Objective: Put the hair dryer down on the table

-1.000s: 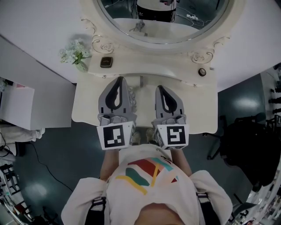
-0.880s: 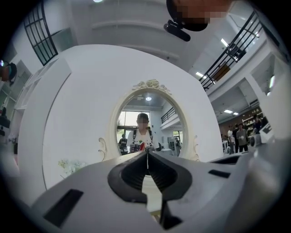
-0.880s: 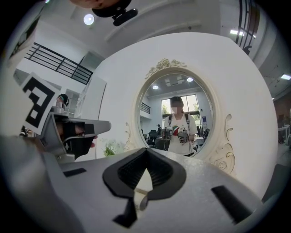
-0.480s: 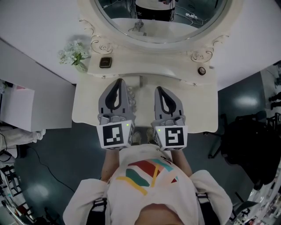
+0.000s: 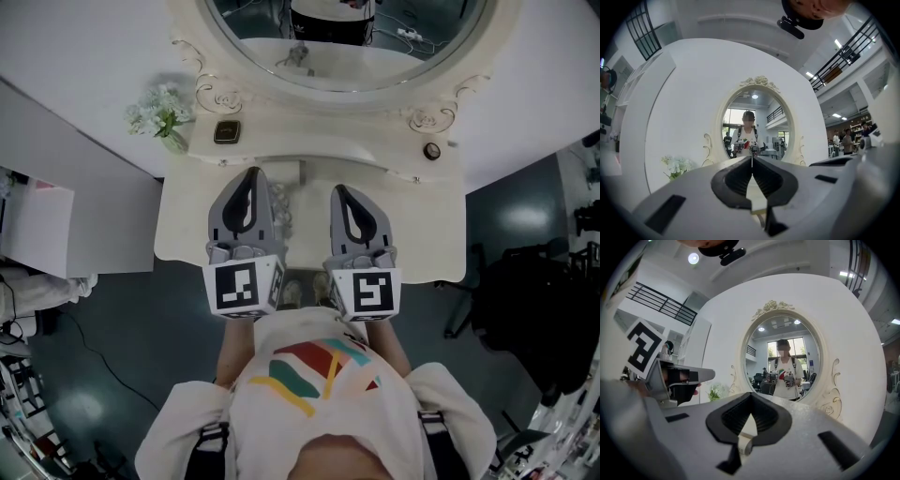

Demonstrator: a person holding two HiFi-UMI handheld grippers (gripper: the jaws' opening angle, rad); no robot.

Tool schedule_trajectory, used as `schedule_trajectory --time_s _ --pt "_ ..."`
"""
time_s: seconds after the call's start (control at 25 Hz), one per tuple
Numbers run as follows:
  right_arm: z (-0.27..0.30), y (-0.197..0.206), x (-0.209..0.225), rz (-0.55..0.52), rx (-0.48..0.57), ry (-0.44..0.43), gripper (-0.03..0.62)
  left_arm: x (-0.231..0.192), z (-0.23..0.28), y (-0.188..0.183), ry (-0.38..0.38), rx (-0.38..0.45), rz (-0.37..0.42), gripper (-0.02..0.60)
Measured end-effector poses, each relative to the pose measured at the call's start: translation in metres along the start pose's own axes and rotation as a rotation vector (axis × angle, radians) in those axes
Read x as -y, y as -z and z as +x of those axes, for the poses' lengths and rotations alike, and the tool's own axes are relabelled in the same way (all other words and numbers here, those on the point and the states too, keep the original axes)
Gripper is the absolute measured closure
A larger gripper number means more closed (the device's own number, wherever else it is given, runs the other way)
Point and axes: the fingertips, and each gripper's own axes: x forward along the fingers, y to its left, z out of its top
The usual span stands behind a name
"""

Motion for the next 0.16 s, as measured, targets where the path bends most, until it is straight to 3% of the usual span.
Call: schedule_trajectory --time_s 0.16 --pt "-0.0015 0.0010 -0.0034 -0.003 -0.007 -0.006 0.594 -0.0012 -0.0013 0.0056 0.006 0.007 0.008 0.572"
